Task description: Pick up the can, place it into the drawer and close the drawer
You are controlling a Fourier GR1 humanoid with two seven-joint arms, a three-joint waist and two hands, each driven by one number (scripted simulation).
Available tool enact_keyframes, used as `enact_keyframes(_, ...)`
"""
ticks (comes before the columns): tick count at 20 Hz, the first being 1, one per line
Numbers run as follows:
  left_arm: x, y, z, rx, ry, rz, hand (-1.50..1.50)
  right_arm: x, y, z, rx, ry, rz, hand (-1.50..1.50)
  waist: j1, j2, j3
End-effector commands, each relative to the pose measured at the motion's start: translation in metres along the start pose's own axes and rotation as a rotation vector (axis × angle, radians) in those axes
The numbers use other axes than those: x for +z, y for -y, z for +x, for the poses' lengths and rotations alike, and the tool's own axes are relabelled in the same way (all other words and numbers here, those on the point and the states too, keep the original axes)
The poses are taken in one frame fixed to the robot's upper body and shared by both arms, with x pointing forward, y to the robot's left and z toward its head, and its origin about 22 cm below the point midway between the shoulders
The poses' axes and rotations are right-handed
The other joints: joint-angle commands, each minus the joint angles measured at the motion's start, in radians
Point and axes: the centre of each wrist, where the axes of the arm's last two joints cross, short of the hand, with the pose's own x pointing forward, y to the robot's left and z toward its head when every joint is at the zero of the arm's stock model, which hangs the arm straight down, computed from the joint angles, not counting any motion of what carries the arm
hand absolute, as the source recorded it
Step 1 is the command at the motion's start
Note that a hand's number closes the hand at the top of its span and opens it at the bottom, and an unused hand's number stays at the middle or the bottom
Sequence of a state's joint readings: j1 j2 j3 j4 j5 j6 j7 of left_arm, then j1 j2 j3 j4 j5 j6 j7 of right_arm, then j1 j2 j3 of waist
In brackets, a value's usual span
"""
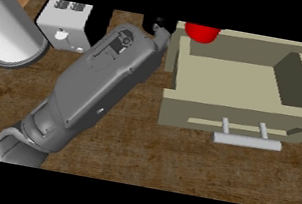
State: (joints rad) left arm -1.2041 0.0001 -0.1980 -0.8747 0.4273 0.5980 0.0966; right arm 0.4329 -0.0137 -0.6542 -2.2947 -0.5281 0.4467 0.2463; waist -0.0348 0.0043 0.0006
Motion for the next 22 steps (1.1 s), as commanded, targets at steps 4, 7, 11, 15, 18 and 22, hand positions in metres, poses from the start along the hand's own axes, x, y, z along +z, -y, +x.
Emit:
enact_keyframes(4, -0.009, 0.018, -0.006, -0.02, -0.013, 0.01, 1.5, -0.01, -0.003, 0.0, -0.003, 0.008, 0.024, -1.5, -0.019, 0.006, 0.0)
enact_keyframes(7, -0.015, 0.03, 0.01, -0.022, -0.022, 0.02, 1.5, -0.012, 0.007, 0.005, 0.007, 0.001, 0.021, -1.5, -0.023, 0.006, 0.001)
enact_keyframes(11, -0.016, 0.03, -0.001, -0.051, -0.052, 0.015, 1.5, 0.001, -0.006, -0.003, -0.014, 0.001, 0.024, -1.5, -0.025, 0.004, 0.001)
enact_keyframes(15, -0.012, 0.039, -0.004, -0.07, -0.031, 0.031, 1.5, -0.015, -0.007, 0.01, -0.024, 0.026, 0.02, -1.5, -0.037, 0.008, 0.001)
enact_keyframes(18, -0.011, 0.034, -0.017, -0.07, -0.073, 0.038, 1.5, -0.015, 0.004, 0.006, -0.021, 0.014, 0.033, -1.5, -0.044, 0.009, 0.001)
enact_keyframes(22, -0.01, 0.029, -0.032, -0.117, -0.08, 0.05, 1.5, -0.017, -0.005, -0.002, -0.019, 0.019, 0.033, -1.5, -0.043, 0.012, 0.001)
